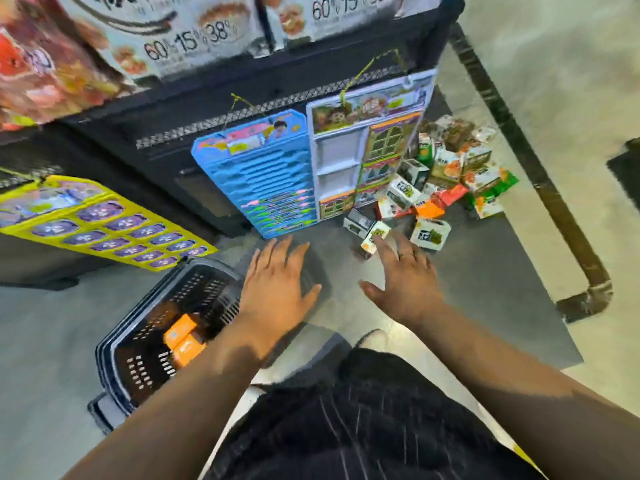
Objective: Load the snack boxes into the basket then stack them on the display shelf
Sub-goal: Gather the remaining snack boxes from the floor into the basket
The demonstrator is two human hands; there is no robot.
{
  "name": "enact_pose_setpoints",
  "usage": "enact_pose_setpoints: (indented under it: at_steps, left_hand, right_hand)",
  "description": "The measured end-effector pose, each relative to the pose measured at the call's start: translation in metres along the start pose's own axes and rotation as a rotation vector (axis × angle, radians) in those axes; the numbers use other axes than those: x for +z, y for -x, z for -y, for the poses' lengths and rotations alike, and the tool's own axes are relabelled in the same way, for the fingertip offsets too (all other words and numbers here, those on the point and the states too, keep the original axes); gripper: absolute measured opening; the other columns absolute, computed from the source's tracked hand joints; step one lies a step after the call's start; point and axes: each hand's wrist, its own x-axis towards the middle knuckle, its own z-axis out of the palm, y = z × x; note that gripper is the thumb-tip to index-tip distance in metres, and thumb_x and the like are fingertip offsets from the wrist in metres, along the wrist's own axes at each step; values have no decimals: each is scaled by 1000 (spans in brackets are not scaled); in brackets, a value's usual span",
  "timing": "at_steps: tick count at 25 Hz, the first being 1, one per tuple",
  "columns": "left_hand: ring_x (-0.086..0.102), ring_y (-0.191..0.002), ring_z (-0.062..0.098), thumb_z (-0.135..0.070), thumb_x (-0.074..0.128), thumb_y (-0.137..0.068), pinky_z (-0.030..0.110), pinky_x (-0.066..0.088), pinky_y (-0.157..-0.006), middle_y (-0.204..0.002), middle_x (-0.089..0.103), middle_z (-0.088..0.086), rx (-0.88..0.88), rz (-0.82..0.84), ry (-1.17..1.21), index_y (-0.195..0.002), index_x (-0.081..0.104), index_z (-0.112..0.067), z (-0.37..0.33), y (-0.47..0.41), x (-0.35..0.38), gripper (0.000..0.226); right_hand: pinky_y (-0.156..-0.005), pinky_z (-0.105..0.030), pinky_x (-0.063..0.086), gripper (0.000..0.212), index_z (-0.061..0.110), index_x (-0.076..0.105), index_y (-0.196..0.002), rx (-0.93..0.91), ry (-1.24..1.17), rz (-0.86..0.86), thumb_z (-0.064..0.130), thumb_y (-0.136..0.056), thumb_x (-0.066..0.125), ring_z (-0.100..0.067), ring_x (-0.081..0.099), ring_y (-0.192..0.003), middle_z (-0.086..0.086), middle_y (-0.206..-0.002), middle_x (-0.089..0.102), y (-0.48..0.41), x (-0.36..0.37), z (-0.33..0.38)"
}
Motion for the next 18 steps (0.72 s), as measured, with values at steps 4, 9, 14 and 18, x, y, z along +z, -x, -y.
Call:
enact_pose_setpoints:
  at_steps: [4, 9, 14, 18]
  left_hand:
    - [31, -143, 32, -55, 62, -84, 45, 20, -120, -153, 37, 13, 76, 28, -39, -149, 37, -17, -70, -55, -7, 79]
    - [29, -142, 27, -56, 60, -85, 41, 22, -119, -152, 36, 10, 151, 135, -12, -151, 31, -18, -124, -127, 8, 81]
    - [36, -136, 29, -53, 62, -85, 39, 27, -114, -146, 41, 10, 199, 254, 40, -147, 34, -17, -160, -210, 45, 77]
    - [35, -137, 29, -50, 62, -87, 39, 26, -114, -149, 38, 11, 151, 388, 83, -149, 31, -16, -181, -290, 89, 76]
  right_hand:
    - [-116, -47, 20, 86, 31, 8, -155, 75, -49, -10, 56, -88, 56, -34, 16, -147, -8, -163, 7, -17, -29, -81]
    - [-116, -48, 20, 86, 30, 8, -155, 209, -96, 21, 56, -88, 56, -35, 17, -147, -9, -163, 7, -46, -31, -147]
    - [-118, -49, 19, 86, 31, 8, -154, 337, -116, 90, 54, -88, 58, -35, 16, -147, -9, -164, 7, -97, -24, -202]
    - [-117, -48, 21, 87, 30, 10, -155, 417, -142, 144, 51, -87, 62, -34, 16, -147, -7, -163, 9, -159, -7, -248]
